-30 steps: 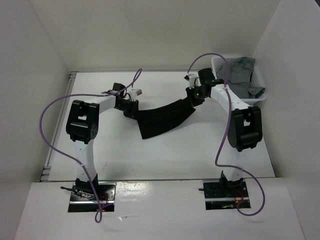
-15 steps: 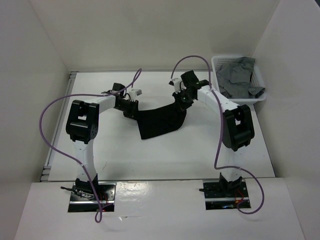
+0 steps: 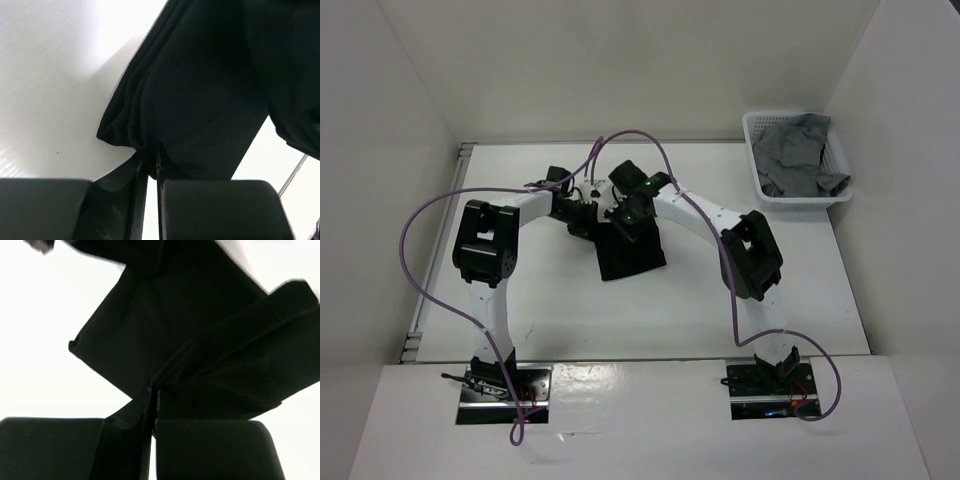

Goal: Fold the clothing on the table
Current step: Fold the skirt

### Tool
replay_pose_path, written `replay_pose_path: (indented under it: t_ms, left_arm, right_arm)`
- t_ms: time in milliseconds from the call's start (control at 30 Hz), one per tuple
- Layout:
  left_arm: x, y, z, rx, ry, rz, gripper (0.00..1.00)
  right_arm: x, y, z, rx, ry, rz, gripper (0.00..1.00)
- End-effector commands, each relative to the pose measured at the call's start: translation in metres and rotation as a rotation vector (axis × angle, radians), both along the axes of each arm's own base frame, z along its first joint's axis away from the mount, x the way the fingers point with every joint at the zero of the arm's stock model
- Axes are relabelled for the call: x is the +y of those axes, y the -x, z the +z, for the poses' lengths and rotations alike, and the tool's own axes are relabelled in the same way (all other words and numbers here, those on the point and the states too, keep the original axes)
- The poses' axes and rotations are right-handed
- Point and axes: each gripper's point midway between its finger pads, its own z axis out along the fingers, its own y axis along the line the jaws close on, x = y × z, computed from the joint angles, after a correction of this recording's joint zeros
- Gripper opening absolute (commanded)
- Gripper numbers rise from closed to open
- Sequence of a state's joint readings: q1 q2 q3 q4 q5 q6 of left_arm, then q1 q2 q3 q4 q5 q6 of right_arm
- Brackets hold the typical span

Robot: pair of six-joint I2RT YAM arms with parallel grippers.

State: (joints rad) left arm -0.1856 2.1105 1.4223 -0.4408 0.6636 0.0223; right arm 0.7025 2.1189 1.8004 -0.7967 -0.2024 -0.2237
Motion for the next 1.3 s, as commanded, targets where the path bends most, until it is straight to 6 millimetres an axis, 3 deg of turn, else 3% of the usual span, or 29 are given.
replay_pose_path:
  t_ms: [0, 100, 433, 800, 867, 1033, 1167, 1200, 1267]
  left_arm:
    - [0.007, 0.021, -0.032, 0.09, -0.074, -0.021, 0.15]
    - [0.007, 0.021, -0.032, 0.09, -0.074, -0.021, 0.15]
    - [0.005, 0.022, -0.03, 0.093, -0.057, -0.027, 0.15]
    - [0.004, 0.025, -0.031, 0.11, -0.049, -0.023, 0.15]
    - [0.0, 0.027, -0.031, 0.109, -0.049, -0.032, 0.15]
    - [0.0, 0.027, -0.031, 0.109, -0.049, -0.032, 0.16]
    - [0.0, 0.026, -0.027, 0.101, -0.048, -0.032, 0.16]
    - [0.0, 0.026, -0.027, 0.1, -0.048, -0.032, 0.16]
    - [0.0, 0.026, -0.027, 0.1, -0.048, -0.032, 0.18]
  right_arm:
    - [0.014, -0.001, 0.018, -0.031, -0.01, 0.006, 0.0]
    - [0.023, 0.013, 0.007, -0.013, 0.016, 0.039, 0.0]
    - [0.053, 0.049, -0.002, -0.001, 0.028, 0.135, 0.0]
    - [0.061, 0.039, 0.002, -0.019, 0.016, 0.101, 0.0]
    - [0.063, 0.036, 0.001, -0.022, 0.019, 0.088, 0.07]
    - [0.07, 0.042, 0.013, 0.004, -0.023, 0.113, 0.45]
    - [0.078, 0.054, 0.042, 0.022, -0.097, 0.185, 0.56]
    - [0.08, 0.056, 0.042, 0.034, -0.11, 0.195, 0.56]
    - [0.084, 0.065, 0.063, 0.036, -0.161, 0.258, 0.57]
